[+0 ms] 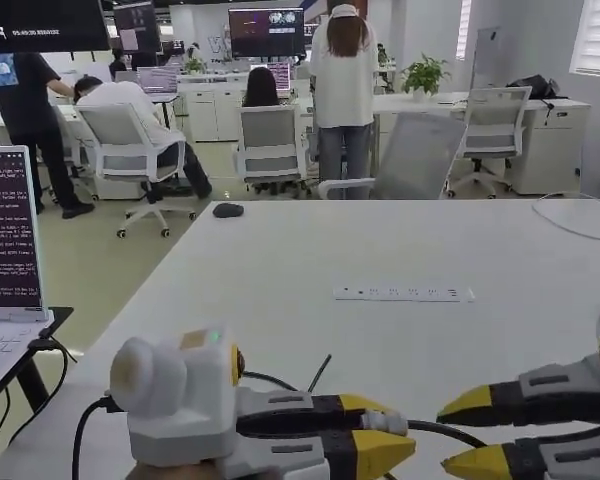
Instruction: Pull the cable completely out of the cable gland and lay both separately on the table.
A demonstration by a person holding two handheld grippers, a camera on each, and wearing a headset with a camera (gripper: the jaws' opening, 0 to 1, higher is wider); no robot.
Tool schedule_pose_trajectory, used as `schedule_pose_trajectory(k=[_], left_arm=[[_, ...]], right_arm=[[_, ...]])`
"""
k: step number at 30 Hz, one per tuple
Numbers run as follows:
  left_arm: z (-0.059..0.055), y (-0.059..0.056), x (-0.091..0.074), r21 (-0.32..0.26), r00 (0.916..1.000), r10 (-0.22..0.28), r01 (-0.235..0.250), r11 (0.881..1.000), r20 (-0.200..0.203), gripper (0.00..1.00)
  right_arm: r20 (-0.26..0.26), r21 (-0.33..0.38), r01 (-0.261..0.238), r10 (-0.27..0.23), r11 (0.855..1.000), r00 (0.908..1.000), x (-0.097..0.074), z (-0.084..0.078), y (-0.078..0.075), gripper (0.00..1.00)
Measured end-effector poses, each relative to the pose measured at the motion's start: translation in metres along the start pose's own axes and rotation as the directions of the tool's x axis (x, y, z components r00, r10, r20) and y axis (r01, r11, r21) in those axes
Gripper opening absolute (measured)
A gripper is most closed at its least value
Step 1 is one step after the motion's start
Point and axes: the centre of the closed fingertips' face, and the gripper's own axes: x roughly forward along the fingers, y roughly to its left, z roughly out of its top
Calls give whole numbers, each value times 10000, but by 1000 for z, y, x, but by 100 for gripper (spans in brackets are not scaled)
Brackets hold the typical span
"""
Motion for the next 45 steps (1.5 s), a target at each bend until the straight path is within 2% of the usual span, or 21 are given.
schedule_pose_trajectory(k=[3,5,8,10,16,19,21,24,28,31,33,45], left_arm=[[0,2,0,-33,10000,47,-47,10000,9,17],[-1,1,0,6,10000,35,-35,10000,-40,17],[-1,-1,1,78,10000,5,-5,10000,-74,17],[-1,-1,0,91,10000,-12,12,10000,-50,17],[-1,-2,1,126,10000,-65,66,9999,-52,17],[-3,-1,1,86,9998,-18,19,10000,-190,17],[-2,-2,1,113,9999,-48,50,9999,-154,17],[-3,-3,1,170,9998,-92,95,9998,-189,17],[-4,-2,2,185,9996,-106,111,9998,-267,17],[-2,-2,2,160,9998,-94,96,9998,-161,17],[-2,-1,1,164,9999,-57,60,9998,-129,17],[-3,1,0,200,9997,81,-76,9998,-246,17]], right_arm=[[882,-51,-196,199,9998,9959,-1,27,4,22],[1267,-7,-275,274,9996,9916,-3,37,5,20],[1065,-13,-443,442,9990,9933,0,33,6,15],[768,-52,-472,475,9989,9959,3,25,6,13],[515,103,-804,798,9967,9955,9,14,11,3],[747,311,-799,774,9963,9942,10,14,10,0],[813,594,-858,808,9945,9934,9,13,10,0],[776,544,-928,885,9942,9931,10,13,12,0],[553,506,-992,964,9938,9938,10,11,13,1],[261,593,-931,917,9939,9954,11,6,11,6],[128,564,-1038,1033,9930,9946,12,3,13,6],[-9,132,-738,738,9972,9973,15,-3,8,3]])
